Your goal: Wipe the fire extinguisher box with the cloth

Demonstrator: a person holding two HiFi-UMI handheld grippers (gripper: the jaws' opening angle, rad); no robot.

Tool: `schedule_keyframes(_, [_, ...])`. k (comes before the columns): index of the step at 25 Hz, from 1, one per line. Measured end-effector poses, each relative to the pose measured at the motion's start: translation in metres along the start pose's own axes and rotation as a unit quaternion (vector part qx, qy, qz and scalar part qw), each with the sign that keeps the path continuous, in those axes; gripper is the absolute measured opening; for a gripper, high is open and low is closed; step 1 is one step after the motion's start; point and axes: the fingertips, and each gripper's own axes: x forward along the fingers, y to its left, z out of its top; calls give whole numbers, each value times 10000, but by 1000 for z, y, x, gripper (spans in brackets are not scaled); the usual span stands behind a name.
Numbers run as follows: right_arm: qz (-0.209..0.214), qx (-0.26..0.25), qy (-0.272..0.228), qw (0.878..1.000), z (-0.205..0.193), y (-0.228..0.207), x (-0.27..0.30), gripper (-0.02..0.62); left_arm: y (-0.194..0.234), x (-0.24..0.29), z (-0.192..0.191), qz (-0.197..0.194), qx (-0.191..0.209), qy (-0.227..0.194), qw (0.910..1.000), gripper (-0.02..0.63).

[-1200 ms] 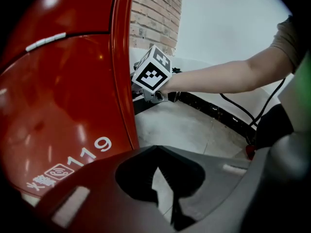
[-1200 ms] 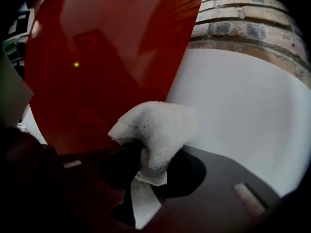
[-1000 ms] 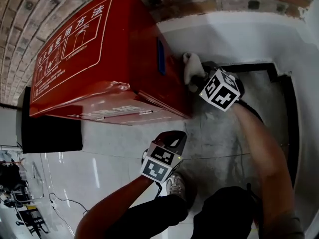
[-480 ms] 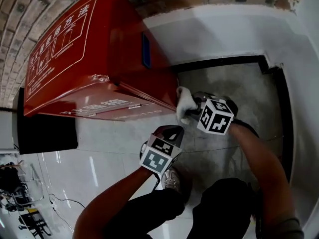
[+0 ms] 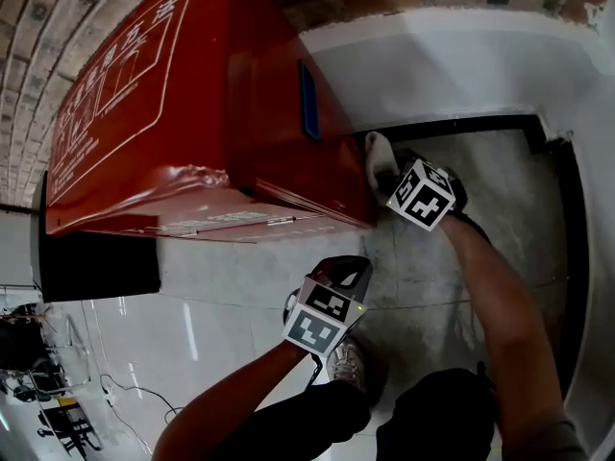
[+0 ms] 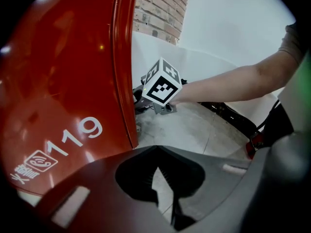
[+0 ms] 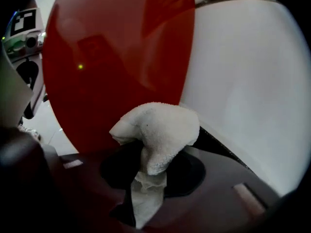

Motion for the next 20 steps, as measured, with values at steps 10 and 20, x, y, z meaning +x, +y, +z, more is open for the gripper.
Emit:
schedule_keyframes(10, [-929,593,-463,9928,30,-41,-10,143,18,-16,0,43,169,-72,9998,0])
schedule_keyframes(20, [-722,119,-1123,9910,105,-27,-119,144,9,-73,34,-85,634,-363,9973,0])
